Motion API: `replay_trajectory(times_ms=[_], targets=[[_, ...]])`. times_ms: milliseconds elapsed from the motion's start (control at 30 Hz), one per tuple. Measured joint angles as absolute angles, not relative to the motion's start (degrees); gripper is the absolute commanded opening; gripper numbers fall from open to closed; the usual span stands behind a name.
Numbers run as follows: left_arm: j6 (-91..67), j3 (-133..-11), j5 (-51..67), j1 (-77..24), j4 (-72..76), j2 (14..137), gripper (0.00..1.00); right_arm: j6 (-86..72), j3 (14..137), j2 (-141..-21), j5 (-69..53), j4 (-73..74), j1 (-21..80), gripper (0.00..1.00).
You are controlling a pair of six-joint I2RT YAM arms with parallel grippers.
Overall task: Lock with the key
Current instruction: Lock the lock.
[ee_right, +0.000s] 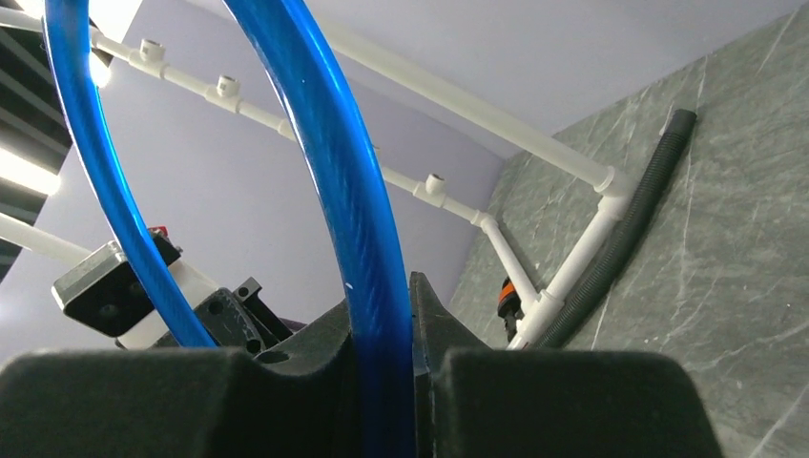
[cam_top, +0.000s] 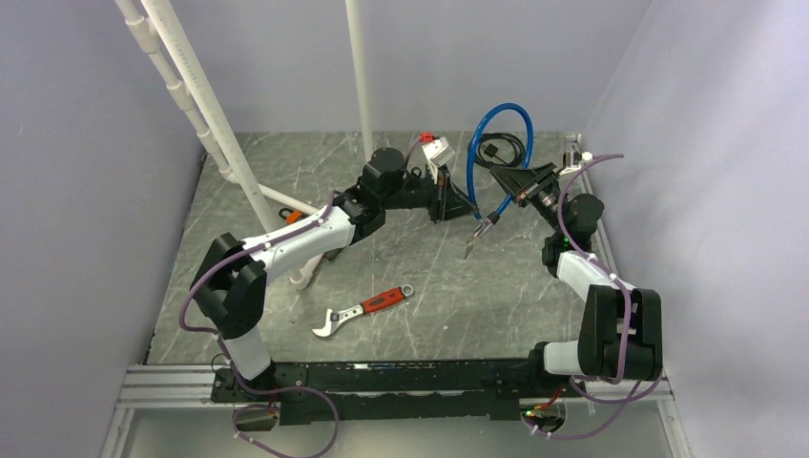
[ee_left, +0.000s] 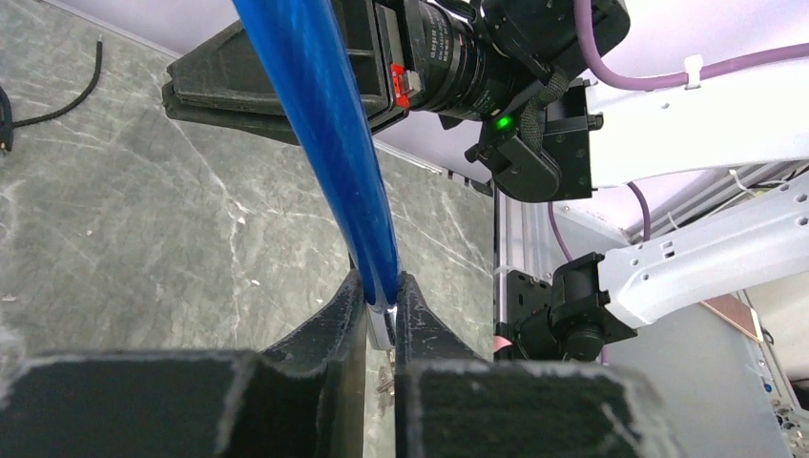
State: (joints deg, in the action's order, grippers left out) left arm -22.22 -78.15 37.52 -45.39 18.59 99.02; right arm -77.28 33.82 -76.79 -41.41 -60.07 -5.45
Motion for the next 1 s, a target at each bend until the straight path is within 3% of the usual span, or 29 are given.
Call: replay_trajectory(times_ms=[500, 767, 1000], targets=[[-21.93, -80.18, 37.71, -45.25, 13.69, 99.04, 0.31, -75.33, 34.57, -76.79, -43.27, -60.62, -5.45, 0.00], [-22.31, -82.54, 39.38, -44.29, 12.80, 99.22, 0.53, -74.89, 34.57, -76.79, -44.05, -61.04, -5.39, 0.00], [-23.99, -85.62, 40.25, -44.01, 11.14, 100.97, 0.58, -74.98, 34.89, -76.79, -43.99, -61.32, -4.82, 0.00]])
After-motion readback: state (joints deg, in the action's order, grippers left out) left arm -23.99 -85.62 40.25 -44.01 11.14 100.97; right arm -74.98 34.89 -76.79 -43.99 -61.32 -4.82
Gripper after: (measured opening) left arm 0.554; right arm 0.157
